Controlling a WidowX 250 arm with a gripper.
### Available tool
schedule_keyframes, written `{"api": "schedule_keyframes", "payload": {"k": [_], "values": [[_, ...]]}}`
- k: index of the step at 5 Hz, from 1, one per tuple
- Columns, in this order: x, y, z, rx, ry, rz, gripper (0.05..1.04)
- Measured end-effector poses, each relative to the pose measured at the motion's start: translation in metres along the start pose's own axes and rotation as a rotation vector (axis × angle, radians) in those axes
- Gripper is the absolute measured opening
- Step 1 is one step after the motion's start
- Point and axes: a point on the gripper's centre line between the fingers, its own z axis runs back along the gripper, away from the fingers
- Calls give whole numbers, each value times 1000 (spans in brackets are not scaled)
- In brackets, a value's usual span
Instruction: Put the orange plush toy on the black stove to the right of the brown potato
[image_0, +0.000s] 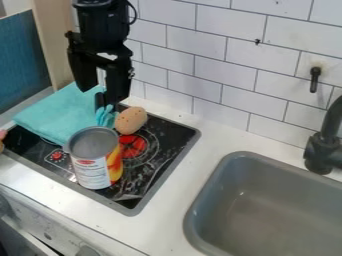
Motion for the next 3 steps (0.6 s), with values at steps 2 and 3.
{"api": "schedule_keyframes", "payload": {"k": [2,3], "values": [[-12,21,-9,-30,38,45,1005],[-31,53,-13,-22,47,115,1005]]}}
